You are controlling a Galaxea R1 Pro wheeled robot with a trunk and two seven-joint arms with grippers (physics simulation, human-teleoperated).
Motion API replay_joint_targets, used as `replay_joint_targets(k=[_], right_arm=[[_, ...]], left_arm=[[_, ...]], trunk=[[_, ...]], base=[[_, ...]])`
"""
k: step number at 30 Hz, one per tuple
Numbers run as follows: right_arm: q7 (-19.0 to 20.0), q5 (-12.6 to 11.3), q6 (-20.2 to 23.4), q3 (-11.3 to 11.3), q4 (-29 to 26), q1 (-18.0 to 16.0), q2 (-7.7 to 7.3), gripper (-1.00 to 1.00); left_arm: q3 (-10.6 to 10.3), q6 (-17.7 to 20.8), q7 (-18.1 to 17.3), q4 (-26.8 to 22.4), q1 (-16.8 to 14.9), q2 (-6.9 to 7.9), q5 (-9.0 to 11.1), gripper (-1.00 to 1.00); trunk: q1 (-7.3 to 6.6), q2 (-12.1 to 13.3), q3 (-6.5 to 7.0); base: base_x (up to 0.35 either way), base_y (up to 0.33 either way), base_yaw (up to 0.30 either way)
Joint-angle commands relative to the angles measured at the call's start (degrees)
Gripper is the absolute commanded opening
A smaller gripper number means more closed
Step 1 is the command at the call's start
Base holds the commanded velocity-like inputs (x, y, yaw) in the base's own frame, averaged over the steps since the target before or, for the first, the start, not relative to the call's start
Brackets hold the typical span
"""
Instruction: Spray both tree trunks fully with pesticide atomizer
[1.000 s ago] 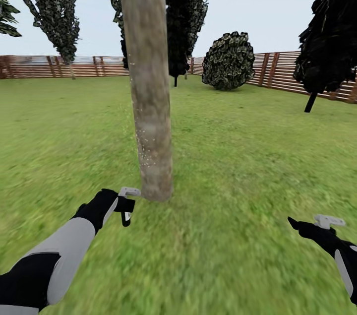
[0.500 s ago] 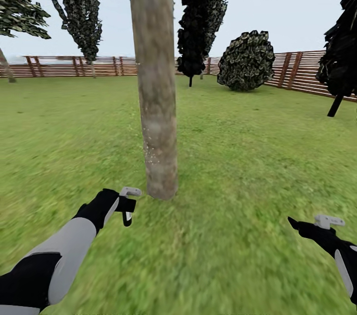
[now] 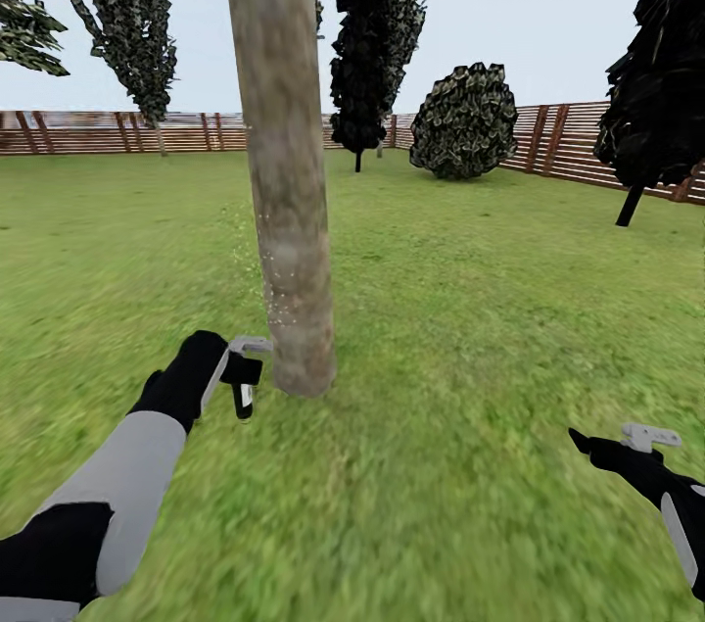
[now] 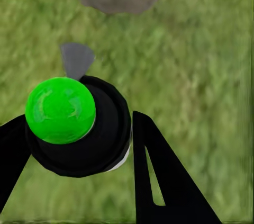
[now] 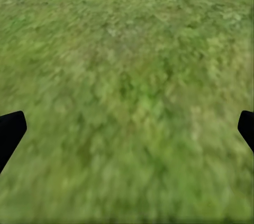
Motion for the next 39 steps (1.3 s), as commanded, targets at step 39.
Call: replay_joint_targets(k=[39], right_arm=[[0.0, 0.0, 0.0, -0.1, 0.3, 0.0, -0.15, 1.0]], left_arm=[[-5.8, 5.1, -4.1, 10.2, -29.8, -0.38, 0.1, -1.0]], trunk=[[0.0, 0.0, 0.0]], base=[[0.0, 0.0, 0.0]])
